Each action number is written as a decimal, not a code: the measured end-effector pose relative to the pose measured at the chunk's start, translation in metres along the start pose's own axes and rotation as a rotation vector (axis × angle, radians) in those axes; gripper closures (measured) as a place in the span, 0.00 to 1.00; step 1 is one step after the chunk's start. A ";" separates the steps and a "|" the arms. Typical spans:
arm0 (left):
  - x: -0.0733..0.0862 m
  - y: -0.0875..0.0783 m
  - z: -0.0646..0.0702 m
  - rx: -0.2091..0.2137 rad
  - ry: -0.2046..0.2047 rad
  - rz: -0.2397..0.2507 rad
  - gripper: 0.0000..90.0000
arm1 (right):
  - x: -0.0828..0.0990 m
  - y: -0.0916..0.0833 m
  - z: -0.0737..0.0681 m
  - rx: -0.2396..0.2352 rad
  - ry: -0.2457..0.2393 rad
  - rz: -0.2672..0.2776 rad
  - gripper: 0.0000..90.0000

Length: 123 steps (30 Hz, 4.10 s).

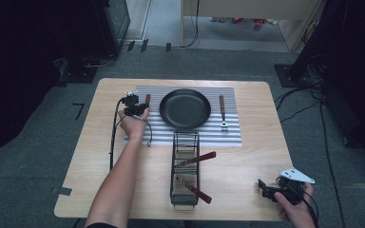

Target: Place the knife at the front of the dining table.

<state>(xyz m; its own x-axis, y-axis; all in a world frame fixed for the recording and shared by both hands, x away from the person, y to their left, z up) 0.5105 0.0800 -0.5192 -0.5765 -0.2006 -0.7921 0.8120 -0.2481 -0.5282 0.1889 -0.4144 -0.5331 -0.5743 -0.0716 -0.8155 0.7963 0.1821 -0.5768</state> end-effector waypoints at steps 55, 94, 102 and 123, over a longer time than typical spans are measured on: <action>-0.008 -0.092 0.000 0.196 0.100 0.116 0.00 | 0.000 0.001 -0.001 0.009 -0.010 -0.004 0.02; 0.067 -0.219 -0.068 0.179 0.176 0.116 0.00 | 0.000 0.001 -0.002 0.011 -0.012 -0.006 0.02; 0.088 -0.235 -0.086 0.143 0.173 0.092 0.00 | 0.000 0.001 -0.002 0.011 -0.011 -0.007 0.02; 0.127 -0.253 -0.118 -0.003 0.213 0.010 0.00 | 0.000 0.001 -0.002 0.011 -0.012 -0.007 0.02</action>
<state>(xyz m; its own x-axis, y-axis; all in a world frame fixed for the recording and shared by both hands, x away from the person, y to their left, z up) 0.2424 0.2297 -0.5217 -0.5363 0.0015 -0.8440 0.8182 -0.2445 -0.5204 0.1890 -0.4126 -0.5333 -0.5774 -0.0843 -0.8121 0.7946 0.1705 -0.5827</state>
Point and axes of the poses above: each handheld gripper's, and its own axes: y roughly forward along the jaws, x roughly out of its underside, z roughly to its right, the point moved 1 cm from there along y, roughly forward along the jaws, and after that the axes turned 9 degrees about z, right-handed, at the moved point
